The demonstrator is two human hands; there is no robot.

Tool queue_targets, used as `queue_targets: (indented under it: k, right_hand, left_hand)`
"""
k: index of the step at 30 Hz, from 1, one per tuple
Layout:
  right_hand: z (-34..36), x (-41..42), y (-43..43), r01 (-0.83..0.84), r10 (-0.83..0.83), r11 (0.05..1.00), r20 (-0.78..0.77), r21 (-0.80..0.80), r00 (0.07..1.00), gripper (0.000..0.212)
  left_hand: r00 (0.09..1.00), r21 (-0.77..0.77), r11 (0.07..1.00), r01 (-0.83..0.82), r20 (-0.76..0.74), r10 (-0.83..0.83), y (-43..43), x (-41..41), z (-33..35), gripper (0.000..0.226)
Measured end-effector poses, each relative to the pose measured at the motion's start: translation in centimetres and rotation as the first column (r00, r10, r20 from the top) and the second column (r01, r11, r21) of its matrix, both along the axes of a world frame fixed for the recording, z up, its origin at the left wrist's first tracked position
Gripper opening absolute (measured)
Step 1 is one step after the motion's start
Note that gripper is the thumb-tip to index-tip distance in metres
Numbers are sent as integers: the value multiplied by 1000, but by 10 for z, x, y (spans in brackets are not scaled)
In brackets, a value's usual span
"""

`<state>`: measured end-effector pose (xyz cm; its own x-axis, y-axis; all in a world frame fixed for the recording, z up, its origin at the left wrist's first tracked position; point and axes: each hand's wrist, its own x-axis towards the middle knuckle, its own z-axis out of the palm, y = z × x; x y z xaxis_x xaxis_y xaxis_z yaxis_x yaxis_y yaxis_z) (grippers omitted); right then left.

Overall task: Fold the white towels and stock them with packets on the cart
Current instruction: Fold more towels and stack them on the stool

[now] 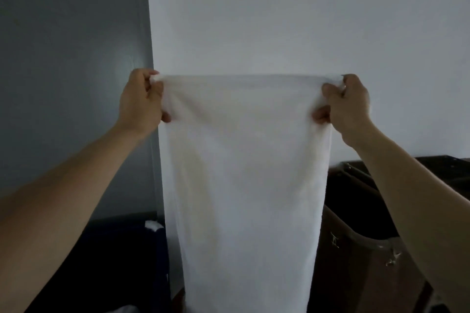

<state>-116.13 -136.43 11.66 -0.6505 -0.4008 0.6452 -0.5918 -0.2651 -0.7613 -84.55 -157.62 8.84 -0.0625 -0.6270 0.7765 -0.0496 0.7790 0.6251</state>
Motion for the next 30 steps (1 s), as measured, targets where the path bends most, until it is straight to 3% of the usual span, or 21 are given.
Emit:
queue_targets:
  k: [2, 6, 11, 15, 19, 22, 23, 25, 28, 30]
  right_hand:
    - [-13, -10, -1, -7, 7, 996, -8, 90, 1000, 15]
    - [-25, -27, -8, 6, -3, 995, -22, 102, 1000, 14]
    - [-42, -54, -37, -184, 145, 949, 164, 255, 976, 35]
    - [-67, -69, -67, -246, 186, 915, 206, 321, 961, 28]
    - [-27, -72, -88, -238, 225, 964, 111, 121, 968, 4]
    - [29, -70, -87, -215, 215, 974, -7, -69, 977, 20]
    - [43, -70, -84, -223, 220, 969, -37, -104, 975, 20]
    - [63, -69, -77, -238, 231, 961, -70, -137, 971, 21]
    - [77, -64, -58, -233, 219, 959, -98, -160, 971, 21]
    - [78, -60, -41, -235, 218, 956, -110, -173, 970, 20]
  left_hand:
    - [998, 7, 1000, -12, 63, 11, -4, -2, -17, 9]
    - [996, 21, 998, -57, 66, 56, -12, -16, -38, 7]
    - [979, 128, 983, -128, 173, 105, -34, -41, -57, 9]
    - [952, 228, 944, -237, 248, 180, -49, -61, -80, 11]
    - [965, 155, 954, -257, 89, 245, -57, -72, -21, 13]
    - [959, 34, 961, -274, -66, 276, -41, -72, 50, 3]
    - [954, -1, 957, -289, -89, 287, -32, -71, 68, 8]
    - [945, -51, 946, -319, -96, 313, -17, -67, 91, 19]
    - [935, -102, 931, -351, -95, 342, 3, -57, 108, 3]
    - [936, -114, 931, -346, -106, 335, 16, -51, 110, 8]
